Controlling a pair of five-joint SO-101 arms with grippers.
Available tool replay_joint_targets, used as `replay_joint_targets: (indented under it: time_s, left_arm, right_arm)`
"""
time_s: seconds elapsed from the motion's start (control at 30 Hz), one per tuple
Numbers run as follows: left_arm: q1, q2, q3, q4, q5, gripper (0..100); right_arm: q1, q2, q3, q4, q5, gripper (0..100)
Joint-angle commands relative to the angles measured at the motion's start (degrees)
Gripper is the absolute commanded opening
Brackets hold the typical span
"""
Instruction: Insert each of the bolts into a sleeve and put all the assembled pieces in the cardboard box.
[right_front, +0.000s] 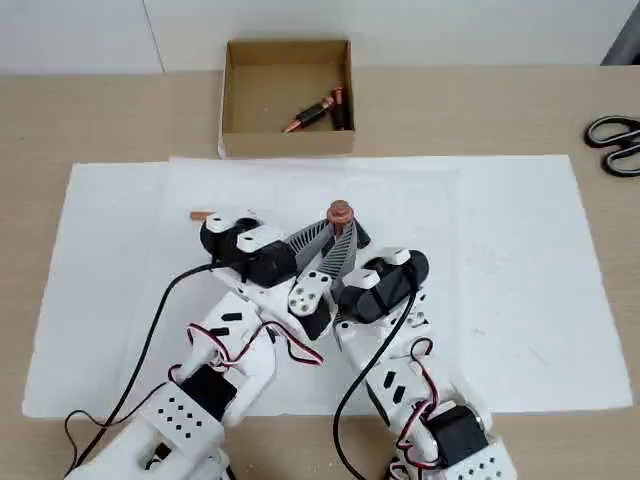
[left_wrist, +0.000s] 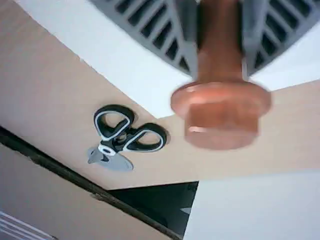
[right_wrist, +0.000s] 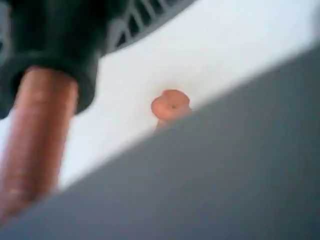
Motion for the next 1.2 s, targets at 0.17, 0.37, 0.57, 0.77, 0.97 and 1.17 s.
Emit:
replay_joint_targets:
  time_s: [0.17,0.37,0.57,0.77,0.97,1.17]
  left_arm:
    - [0.44,-0.97,3.47,-2.46,-0.62,1]
    - [0.53,-1.05,4.97,-2.2,-0.62,1]
    - [0.53,-1.05,6.37,-0.53,-0.53,1]
    - [0.53,-1.05,6.37,3.34,-0.44,1]
    - [0.53,-1.05,6.37,3.6,-0.26,6]
    - [0.44,-1.05,4.88,7.74,2.55,15]
  right_arm:
    - [-0.04,-0.22,-0.79,-0.92,-0.62,0.3]
    - [-0.04,-0.22,-0.79,-0.92,-0.62,0.3]
    - [-0.04,-0.22,-0.79,-0.92,-0.62,0.3]
    - [0.04,-0.22,-0.79,-0.92,-0.62,0.3]
    - [0.04,-0.22,-0.7,-0.92,-0.62,0.3]
    - [0.13,-0.22,-0.7,-0.92,-0.62,0.3]
